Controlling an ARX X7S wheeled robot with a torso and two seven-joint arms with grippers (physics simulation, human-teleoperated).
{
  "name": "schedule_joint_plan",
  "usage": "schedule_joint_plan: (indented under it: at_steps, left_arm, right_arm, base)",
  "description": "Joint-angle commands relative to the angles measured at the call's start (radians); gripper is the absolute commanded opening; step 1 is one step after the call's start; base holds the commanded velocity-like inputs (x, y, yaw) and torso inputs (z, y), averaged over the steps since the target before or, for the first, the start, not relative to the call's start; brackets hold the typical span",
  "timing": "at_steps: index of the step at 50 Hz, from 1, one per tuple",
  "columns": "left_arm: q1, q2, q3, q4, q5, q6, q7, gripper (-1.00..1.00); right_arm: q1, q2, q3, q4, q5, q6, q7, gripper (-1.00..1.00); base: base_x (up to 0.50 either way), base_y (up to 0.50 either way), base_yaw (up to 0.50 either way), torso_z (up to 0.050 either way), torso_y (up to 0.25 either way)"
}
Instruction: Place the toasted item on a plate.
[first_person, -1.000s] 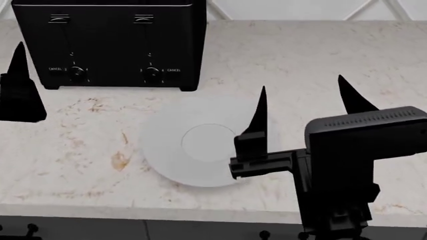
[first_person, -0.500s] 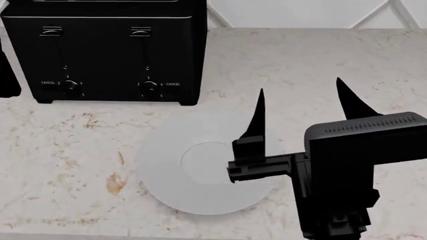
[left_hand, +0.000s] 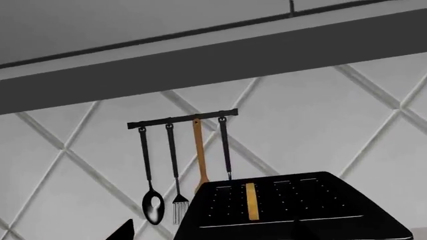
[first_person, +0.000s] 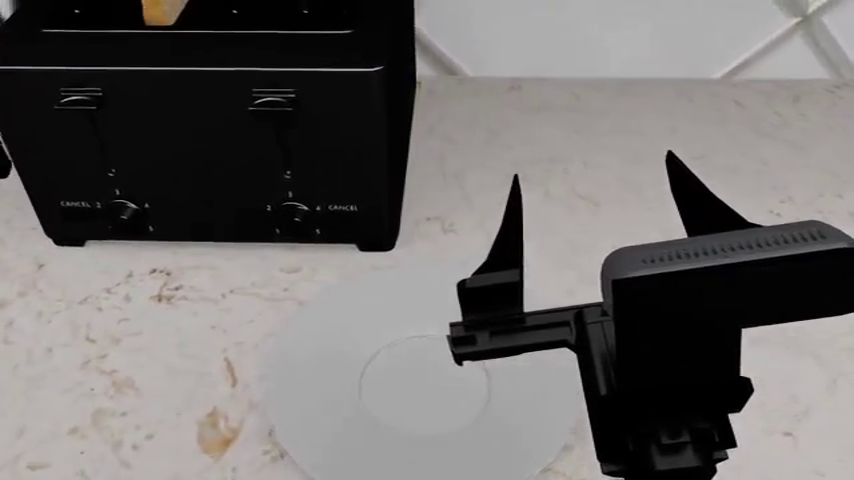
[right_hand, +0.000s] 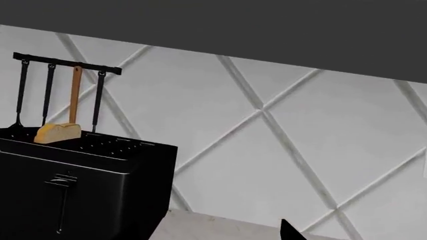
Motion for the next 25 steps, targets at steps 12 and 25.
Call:
schedule_joint_plan:
  at_steps: [12,25]
  left_arm:
    - [-0.081,-0.006,-0.058,0.064,-0.04,-0.127,0.0,1.0]
    - [-0.113,-0.029,-0.094,0.078,-0.165,-0.171,-0.072,1.0]
  right_arm:
    - [0.015,0.0,-0.002,-0.011,0.021,0.011,0.005,1.0]
    - [-0.013,0.005,0.007,-0.024,0.028,0.0,0.013,1.0]
  base:
    - [0.2,0.02,0.0,0.0,0.001]
    - [0.2,0.02,0.0,0.0,0.0]
